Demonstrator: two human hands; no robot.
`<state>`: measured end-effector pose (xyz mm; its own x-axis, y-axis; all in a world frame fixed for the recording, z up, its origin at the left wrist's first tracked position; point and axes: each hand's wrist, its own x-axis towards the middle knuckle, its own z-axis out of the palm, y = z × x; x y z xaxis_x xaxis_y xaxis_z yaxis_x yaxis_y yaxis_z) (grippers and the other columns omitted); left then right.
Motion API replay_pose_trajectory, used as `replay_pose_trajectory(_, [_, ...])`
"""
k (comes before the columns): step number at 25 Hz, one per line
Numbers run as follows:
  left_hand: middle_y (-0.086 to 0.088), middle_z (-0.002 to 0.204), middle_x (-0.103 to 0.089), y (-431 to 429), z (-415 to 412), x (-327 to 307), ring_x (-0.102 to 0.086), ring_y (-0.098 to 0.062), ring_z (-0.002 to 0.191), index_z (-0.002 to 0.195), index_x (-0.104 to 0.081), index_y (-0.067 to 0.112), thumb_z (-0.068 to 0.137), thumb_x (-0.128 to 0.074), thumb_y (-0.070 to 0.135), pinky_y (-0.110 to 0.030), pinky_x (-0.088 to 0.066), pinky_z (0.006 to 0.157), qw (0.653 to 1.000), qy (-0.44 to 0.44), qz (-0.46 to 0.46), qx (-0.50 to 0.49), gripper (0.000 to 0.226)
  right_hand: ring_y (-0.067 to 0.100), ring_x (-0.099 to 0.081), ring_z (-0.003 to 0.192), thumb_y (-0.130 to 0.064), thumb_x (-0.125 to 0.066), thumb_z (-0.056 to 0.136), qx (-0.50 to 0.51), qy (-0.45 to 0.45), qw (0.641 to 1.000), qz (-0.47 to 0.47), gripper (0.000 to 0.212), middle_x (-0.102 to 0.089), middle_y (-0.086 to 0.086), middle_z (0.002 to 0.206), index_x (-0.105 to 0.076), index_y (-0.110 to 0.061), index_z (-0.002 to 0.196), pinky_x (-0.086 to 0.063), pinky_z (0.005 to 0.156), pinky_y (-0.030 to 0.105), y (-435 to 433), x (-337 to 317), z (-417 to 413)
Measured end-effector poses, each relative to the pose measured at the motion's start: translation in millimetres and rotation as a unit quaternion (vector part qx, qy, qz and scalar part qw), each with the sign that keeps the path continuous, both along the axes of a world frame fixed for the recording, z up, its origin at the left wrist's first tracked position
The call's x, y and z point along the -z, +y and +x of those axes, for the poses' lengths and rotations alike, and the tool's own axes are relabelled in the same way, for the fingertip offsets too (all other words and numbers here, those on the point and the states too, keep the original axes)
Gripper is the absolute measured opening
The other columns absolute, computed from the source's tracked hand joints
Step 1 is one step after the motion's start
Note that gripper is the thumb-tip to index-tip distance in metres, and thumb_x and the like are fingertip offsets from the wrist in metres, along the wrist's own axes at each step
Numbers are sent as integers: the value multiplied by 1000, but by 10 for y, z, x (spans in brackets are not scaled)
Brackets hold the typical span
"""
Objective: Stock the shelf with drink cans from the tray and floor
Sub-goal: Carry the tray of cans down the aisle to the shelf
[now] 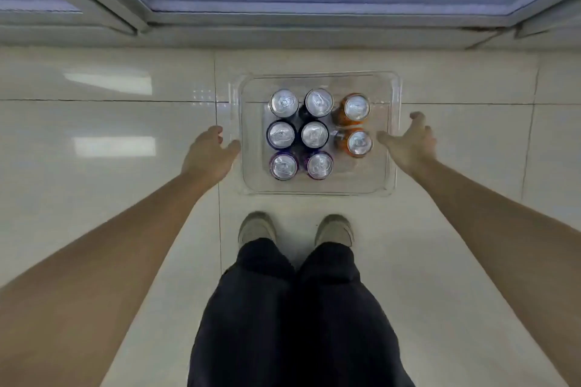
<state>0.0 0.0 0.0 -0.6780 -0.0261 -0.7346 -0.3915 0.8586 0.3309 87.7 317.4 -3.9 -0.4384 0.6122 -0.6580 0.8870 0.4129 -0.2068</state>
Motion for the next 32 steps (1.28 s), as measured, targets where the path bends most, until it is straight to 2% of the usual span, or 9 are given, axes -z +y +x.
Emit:
replay_pose_trajectory(2, [-13, 138, -50, 50, 22, 382, -53, -32, 120, 142, -34, 9, 89, -53, 46, -40, -46, 95, 1000, 4, -7, -5, 68, 40, -50, 116, -46, -64, 80, -13, 8, 998, 58, 71, -53, 19, 127, -36, -8, 132, -44, 88, 45, -35, 322, 6])
replay_pose_trajectory(4, [-13, 124, -58, 121, 114, 711, -58, -31, 108, 134, -40, 6, 87, -56, 44, -34, -45, 81, 999, 40, -1, -29, 62, 37, -59, 97, -47, -63, 81, -12, 45, 996, 77, 55, -60, 13, 102, -45, -6, 114, -43, 71, 38, -62, 596, 89])
replay_pose_trajectory(7, [-11, 97, -59, 141, 221, 1037, -55, -28, 81, 110, -48, 5, 89, -56, 32, -31, -38, 68, 984, 166, -10, -60, 35, 30, -51, 69, -50, -59, 83, -1, 125, 988, 90, 43, -44, -6, 67, -40, -12, 90, -39, 59, 37, -27, 818, 198])
replay_pose_trajectory(12, [-3, 71, -50, 48, 181, 1126, -46, -23, 66, 84, -47, 9, 88, -59, 19, -24, -29, 57, 971, 225, 58, -50, 17, 27, -41, 65, -34, -62, 87, -32, 192, 977, 88, 34, -38, -7, 59, -42, -8, 76, -20, 53, 31, 86, 819, 265])
replay_pose_trajectory(18, [-8, 67, -52, -60, 221, 872, -47, -20, 60, 77, -46, 12, 87, -60, 15, -19, -32, 54, 955, 281, 78, -59, 17, 21, -42, 60, -24, -63, 78, -24, 215, 972, 92, 23, -41, -7, 57, -46, -10, 74, -30, 59, 27, 24, 574, 155])
replay_pose_trajectory(23, [13, 56, -43, -377, 326, -85, -47, -4, 48, 74, -47, 13, 83, -64, 13, 1, -33, 53, 944, 300, 65, -116, 19, 28, -44, 61, -22, -67, 77, -89, 217, 968, 90, 29, -48, 8, 62, -49, 1, 75, -33, 58, 30, -195, -429, -23])
replay_pose_trajectory(28, [9, 52, -43, -773, 607, -1626, -45, -7, 46, 62, -40, 23, 83, -65, 14, 0, -34, 50, 936, 289, 36, -196, 34, 15, -42, 51, -19, -69, 76, -164, 220, 961, 44, 27, -45, -2, 54, -46, -7, 68, -30, 47, 25, -522, -1912, -178])
replay_pose_trajectory(30, [6, 53, -43, -944, 761, -2309, -47, -2, 47, 65, -46, 14, 84, -65, 14, -2, -34, 48, 929, 280, 24, -241, 27, 12, -43, 52, -18, -69, 76, -202, 220, 954, 27, 26, -46, -2, 53, -48, -6, 68, -28, 46, 26, -701, -2558, -259])
replay_pose_trajectory(32, [4, 53, -45, -1096, 925, -2967, -46, -2, 48, 72, -52, 6, 84, -65, 16, -6, -35, 47, 918, 276, 10, -286, 21, 21, -43, 52, -18, -69, 77, -245, 224, 943, 10, 28, -46, 1, 54, -47, -7, 65, -25, 49, 28, -891, -3198, -332])
